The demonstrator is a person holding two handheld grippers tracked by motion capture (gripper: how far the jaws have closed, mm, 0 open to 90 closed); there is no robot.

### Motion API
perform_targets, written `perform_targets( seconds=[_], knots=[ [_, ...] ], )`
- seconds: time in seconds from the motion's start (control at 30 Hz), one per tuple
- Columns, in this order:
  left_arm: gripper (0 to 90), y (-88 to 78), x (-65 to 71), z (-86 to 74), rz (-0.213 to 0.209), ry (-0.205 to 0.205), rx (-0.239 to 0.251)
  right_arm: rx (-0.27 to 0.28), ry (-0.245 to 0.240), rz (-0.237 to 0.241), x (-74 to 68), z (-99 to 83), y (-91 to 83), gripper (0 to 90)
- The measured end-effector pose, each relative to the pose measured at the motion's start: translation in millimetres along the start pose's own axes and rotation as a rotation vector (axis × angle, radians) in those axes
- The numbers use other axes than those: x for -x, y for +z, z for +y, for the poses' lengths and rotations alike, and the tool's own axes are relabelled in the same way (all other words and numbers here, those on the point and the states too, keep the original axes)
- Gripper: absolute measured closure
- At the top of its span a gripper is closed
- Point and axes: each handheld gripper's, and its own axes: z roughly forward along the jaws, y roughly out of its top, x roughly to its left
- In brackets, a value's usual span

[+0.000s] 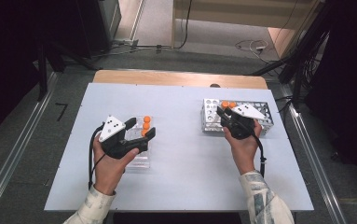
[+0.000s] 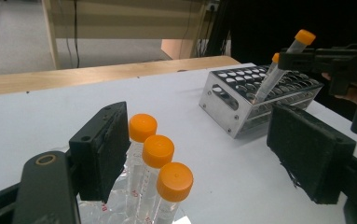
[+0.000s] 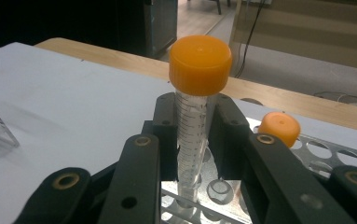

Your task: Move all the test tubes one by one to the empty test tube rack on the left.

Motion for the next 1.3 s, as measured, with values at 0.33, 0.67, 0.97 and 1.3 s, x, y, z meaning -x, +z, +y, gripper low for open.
perform_targets(
  seconds=[0.33, 0.67, 0.97, 1.3],
  knots=[
    [22.1, 1.0, 2.5, -0.2, -0.007, 0.007, -0.006, 0.027, -0.004, 0.065, -3.9, -4.8, -30.4, 71.9],
    [22.1, 1.6, 6.0, -0.2, -0.015, 0.014, -0.007, -0.015, -0.032, 0.157, -27.1, -26.5, -41.2, 71.9],
    [22.3, 1.3, 14.3, 0.2, -0.043, 0.026, -0.009, -0.029, -0.068, 0.217, -47.9, -30.2, -45.3, 71.9],
    [22.7, 3.7, 20.4, -1.4, -0.061, 0.042, -0.022, -0.050, -0.095, 0.257, -64.5, -35.8, -43.6, 71.9]
  ],
)
